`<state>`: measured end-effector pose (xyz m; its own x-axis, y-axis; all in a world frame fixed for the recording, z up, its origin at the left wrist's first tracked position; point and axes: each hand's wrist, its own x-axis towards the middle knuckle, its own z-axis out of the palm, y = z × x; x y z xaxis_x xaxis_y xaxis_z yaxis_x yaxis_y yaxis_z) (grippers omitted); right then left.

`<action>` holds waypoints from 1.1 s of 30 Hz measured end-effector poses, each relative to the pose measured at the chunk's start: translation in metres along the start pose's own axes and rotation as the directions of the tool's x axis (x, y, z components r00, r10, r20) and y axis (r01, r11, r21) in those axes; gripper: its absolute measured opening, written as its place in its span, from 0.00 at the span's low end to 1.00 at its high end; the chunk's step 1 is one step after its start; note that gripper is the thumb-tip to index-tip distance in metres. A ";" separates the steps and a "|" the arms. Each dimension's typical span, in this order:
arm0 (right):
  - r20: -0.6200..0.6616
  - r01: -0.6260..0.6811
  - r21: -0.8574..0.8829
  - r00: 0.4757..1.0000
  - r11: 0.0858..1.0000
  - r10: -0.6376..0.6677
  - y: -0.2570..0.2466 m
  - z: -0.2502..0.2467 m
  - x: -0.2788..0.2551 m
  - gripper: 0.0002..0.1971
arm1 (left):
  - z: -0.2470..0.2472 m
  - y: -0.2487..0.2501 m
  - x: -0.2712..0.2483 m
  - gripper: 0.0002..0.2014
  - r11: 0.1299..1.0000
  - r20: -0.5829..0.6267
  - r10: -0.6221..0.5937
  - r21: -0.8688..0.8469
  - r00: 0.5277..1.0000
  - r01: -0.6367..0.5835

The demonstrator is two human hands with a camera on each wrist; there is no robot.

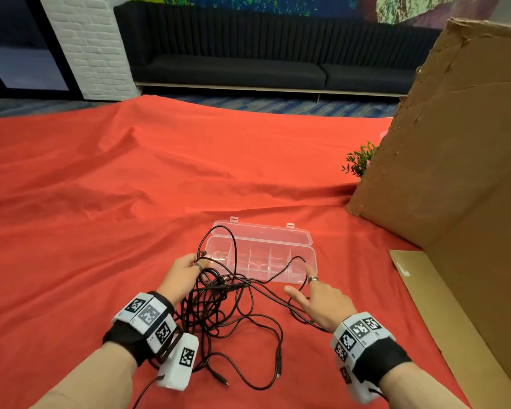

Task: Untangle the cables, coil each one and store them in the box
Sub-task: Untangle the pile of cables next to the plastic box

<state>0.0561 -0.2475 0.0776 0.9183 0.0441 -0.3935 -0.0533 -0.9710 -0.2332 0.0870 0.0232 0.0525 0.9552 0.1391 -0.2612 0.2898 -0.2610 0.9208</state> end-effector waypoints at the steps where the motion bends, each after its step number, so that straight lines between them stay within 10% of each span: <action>1: 0.087 -0.017 -0.022 0.996 1.000 0.019 0.003 -0.001 0.001 0.44 | -0.001 -0.001 0.002 0.07 1.000 0.005 -0.010 0.008 1.000 0.009; 11: 0.613 -0.129 0.537 0.739 0.834 -0.280 0.009 -0.010 -0.007 0.48 | -0.007 0.000 0.013 0.10 0.999 -0.035 -0.040 -0.003 0.999 0.040; 15: 0.332 0.006 0.839 0.787 0.545 -0.520 0.001 -0.025 -0.012 0.23 | -0.011 0.000 0.013 0.12 0.998 -0.025 -0.048 0.050 0.999 0.049; 21: -0.097 0.178 0.929 0.963 0.325 -0.252 -0.010 -0.051 -0.009 0.11 | -0.010 0.004 0.005 0.12 0.989 0.128 -0.037 0.148 0.991 0.018; 29: -0.248 0.203 0.916 0.965 -0.346 -0.091 -0.050 -0.070 -0.002 0.14 | 0.008 -0.009 -0.020 0.12 0.978 0.503 -0.026 0.191 0.864 -0.081; 33: -0.321 0.304 0.921 0.946 -0.244 -0.036 -0.055 -0.091 -0.003 0.16 | 0.010 -0.010 -0.021 0.10 0.995 0.330 -0.077 -0.034 0.941 0.094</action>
<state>0.0916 -0.2159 0.1721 0.9969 0.0011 -0.0781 -0.0696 0.4666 -0.8817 0.0647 0.0134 0.0454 0.8960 -0.1645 -0.4125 0.3759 -0.2138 0.9017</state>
